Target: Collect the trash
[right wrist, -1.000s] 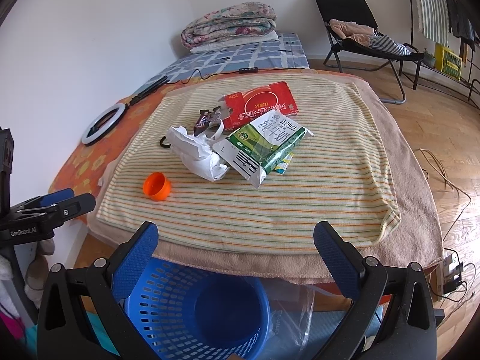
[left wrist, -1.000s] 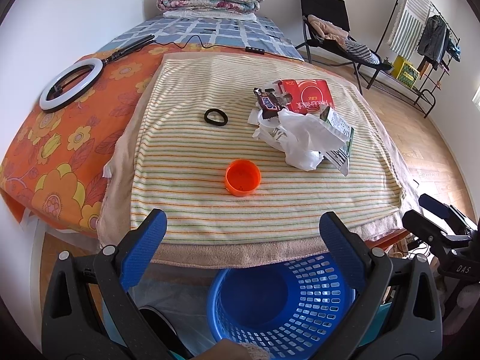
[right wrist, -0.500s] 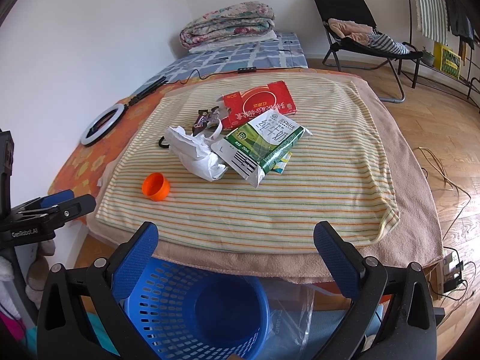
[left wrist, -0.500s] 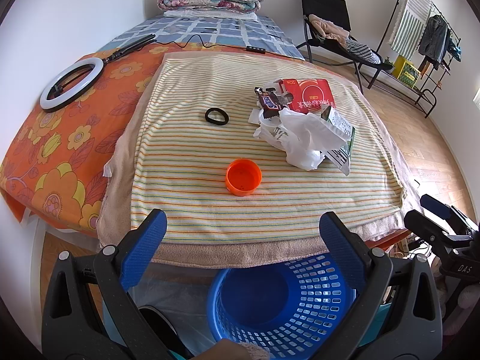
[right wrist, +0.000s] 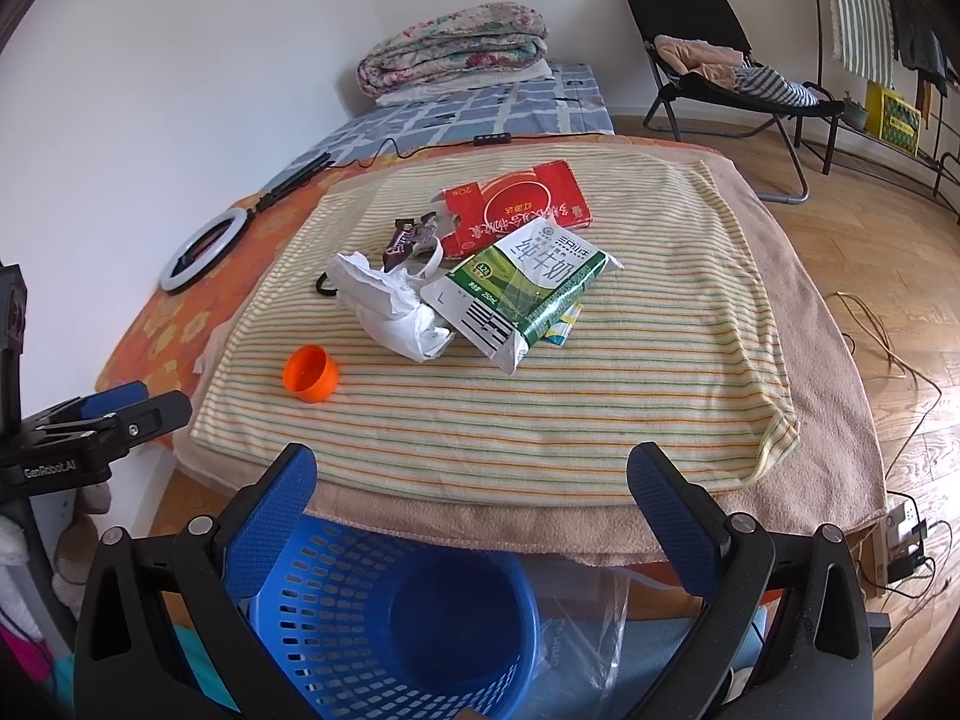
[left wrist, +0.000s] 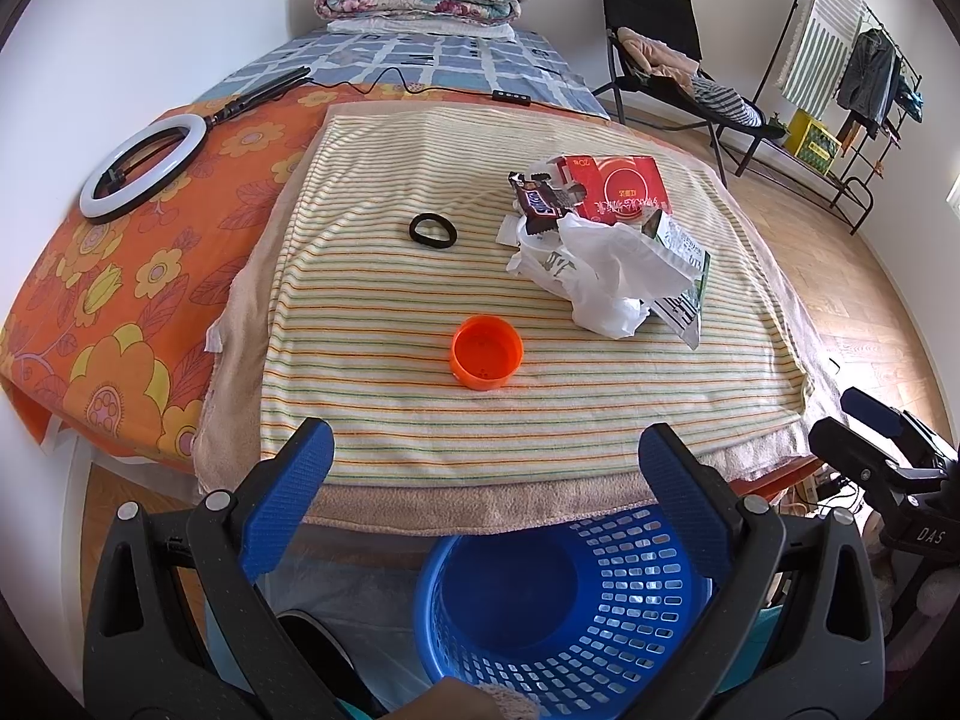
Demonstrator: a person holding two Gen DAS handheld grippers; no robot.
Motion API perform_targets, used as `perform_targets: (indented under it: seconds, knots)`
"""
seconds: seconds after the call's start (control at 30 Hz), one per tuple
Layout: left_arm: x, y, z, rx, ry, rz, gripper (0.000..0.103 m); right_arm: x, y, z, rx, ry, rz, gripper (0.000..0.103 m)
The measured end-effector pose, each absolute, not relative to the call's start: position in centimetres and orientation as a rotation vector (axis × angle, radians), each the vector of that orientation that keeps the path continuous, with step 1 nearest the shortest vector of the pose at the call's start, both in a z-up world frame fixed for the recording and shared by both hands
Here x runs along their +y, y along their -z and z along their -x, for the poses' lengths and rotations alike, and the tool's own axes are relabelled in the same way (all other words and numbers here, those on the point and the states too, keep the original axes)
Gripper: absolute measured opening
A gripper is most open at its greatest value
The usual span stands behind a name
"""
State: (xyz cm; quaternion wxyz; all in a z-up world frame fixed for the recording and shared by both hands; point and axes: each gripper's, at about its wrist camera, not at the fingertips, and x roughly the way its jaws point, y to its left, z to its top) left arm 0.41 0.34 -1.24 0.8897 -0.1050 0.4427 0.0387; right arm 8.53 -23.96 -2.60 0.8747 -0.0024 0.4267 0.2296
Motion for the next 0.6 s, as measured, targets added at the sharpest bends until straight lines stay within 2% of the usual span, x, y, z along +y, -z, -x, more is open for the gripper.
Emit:
perform_targets:
  seconds: [0.6]
  knots:
    - [0.34, 1.22, -0.46, 0.921, -0.081, 0.219, 0.103, -23.88, 2.67, -8.53, 0.897, -0.480, 0.002, 0.102]
